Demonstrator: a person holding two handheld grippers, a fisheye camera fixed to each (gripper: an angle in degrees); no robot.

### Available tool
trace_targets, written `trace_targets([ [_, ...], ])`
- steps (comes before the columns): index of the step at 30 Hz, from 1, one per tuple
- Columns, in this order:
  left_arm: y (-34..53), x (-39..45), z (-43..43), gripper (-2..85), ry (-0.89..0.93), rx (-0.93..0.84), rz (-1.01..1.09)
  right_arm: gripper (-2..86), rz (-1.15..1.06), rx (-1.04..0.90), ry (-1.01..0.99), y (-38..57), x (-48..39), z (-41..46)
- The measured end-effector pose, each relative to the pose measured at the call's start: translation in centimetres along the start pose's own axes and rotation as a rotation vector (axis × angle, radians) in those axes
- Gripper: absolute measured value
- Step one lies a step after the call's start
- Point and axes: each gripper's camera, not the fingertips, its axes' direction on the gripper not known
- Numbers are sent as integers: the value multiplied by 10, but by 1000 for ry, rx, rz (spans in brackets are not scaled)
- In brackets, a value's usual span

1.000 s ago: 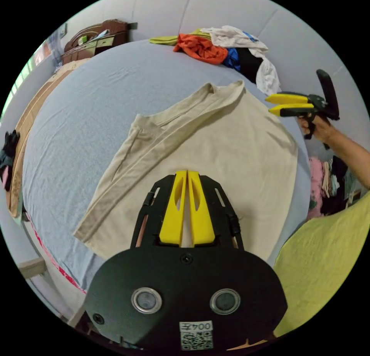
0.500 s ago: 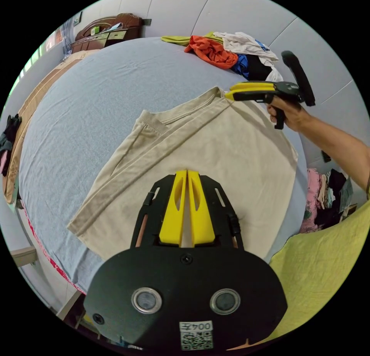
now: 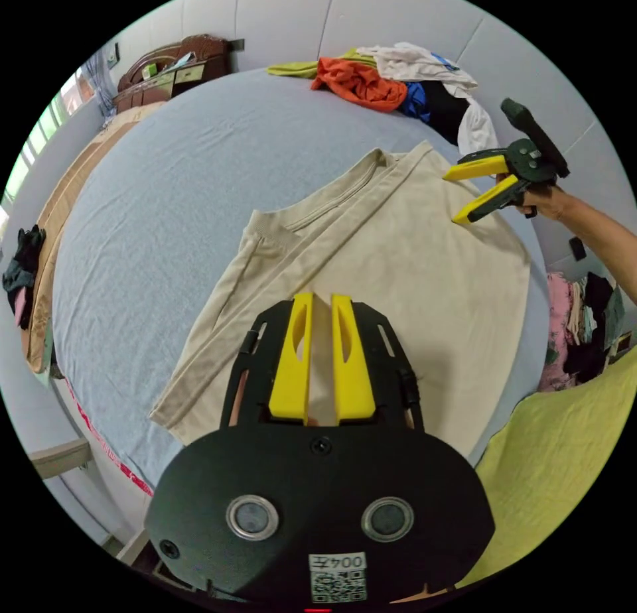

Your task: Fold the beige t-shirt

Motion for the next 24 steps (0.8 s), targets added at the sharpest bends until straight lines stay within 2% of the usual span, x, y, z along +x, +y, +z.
trace_targets([
  [8, 15, 6, 5, 83, 25, 24, 169, 206, 18, 25, -17, 0, 16, -18],
  [13, 23, 7, -6, 126, 19, 21, 123, 208, 9, 81, -13, 19, 25, -59],
  [16, 49, 12, -30, 160, 42, 69, 91, 210, -2, 100, -86, 56, 27, -84],
  [20, 113, 52, -45, 159, 106, 86, 124, 209, -84, 51, -108, 111, 2, -90],
  [24, 161, 95, -15, 153, 40, -15, 120, 206, -130, -9, -66, 131, -19, -77],
])
